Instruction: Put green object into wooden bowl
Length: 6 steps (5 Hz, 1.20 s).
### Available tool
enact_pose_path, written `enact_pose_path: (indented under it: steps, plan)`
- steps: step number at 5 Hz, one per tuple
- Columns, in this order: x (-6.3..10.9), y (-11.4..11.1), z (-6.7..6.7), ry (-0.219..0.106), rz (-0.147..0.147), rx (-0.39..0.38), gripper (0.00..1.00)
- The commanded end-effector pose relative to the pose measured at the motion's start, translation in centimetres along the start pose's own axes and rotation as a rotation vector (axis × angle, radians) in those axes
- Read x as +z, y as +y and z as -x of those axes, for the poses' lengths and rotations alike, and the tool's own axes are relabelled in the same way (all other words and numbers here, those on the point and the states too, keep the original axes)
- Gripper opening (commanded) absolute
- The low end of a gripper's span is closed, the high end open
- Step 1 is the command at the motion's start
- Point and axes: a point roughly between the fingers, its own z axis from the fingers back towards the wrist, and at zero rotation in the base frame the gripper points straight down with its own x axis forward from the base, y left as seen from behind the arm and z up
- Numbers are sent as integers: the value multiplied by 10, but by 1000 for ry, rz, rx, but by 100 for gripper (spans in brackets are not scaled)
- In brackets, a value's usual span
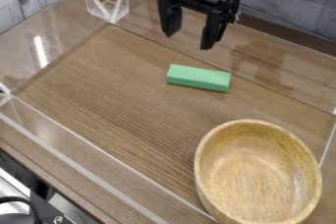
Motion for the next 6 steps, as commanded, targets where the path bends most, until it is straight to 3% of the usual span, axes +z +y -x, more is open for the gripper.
enact_pose_path:
  steps: [1, 2, 4, 5, 6]
  plan:
    - [-8, -3, -6, 27, -11, -250, 100]
    - [-27, 0, -1, 55, -29, -499, 100]
    - [-54, -1, 1, 63, -64, -998, 100]
    - [-60, -6, 0, 62, -70, -1115, 100]
    - [-62, -8, -3, 61, -76, -1166, 100]
